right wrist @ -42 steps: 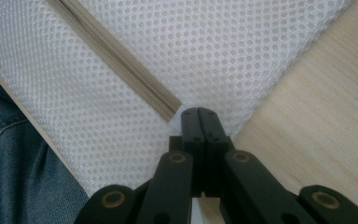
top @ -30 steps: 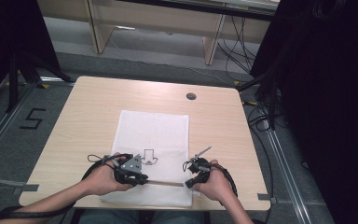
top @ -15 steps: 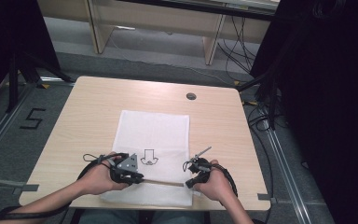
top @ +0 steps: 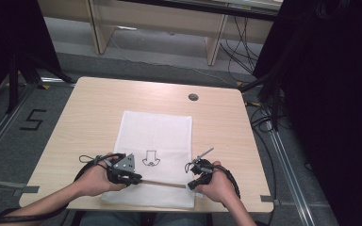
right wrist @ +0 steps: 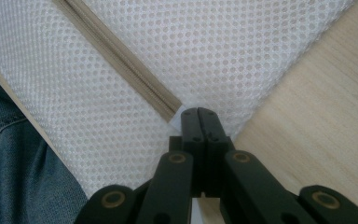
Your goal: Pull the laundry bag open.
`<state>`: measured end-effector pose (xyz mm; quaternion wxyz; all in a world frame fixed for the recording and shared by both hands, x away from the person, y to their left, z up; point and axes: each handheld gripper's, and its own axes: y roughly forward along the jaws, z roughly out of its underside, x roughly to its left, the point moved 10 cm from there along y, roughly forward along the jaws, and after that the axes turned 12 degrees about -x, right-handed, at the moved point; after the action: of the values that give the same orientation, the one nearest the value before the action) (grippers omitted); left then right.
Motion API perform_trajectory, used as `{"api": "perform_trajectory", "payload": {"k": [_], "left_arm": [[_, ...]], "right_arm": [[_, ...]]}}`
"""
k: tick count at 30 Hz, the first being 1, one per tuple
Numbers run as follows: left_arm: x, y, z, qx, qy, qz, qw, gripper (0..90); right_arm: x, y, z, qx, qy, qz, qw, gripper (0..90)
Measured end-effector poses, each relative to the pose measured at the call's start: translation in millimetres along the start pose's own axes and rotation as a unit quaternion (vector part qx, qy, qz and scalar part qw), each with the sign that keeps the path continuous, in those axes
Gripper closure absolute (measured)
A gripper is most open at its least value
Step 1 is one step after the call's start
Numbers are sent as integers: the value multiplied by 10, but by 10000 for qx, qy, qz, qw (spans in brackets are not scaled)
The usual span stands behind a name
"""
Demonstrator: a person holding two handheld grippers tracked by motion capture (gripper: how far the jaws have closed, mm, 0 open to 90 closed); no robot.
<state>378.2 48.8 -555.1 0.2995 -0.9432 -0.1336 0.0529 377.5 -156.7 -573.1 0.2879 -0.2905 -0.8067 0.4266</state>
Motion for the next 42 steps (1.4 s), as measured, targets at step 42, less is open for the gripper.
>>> {"api": "perform_trajectory", "payload": {"k": [42], "left_arm": [[-3,-152,54,-89,-112,-39,9999,827]], "right_arm": [[-39,6,-9,-67,-160,-1,9998,900]]}}
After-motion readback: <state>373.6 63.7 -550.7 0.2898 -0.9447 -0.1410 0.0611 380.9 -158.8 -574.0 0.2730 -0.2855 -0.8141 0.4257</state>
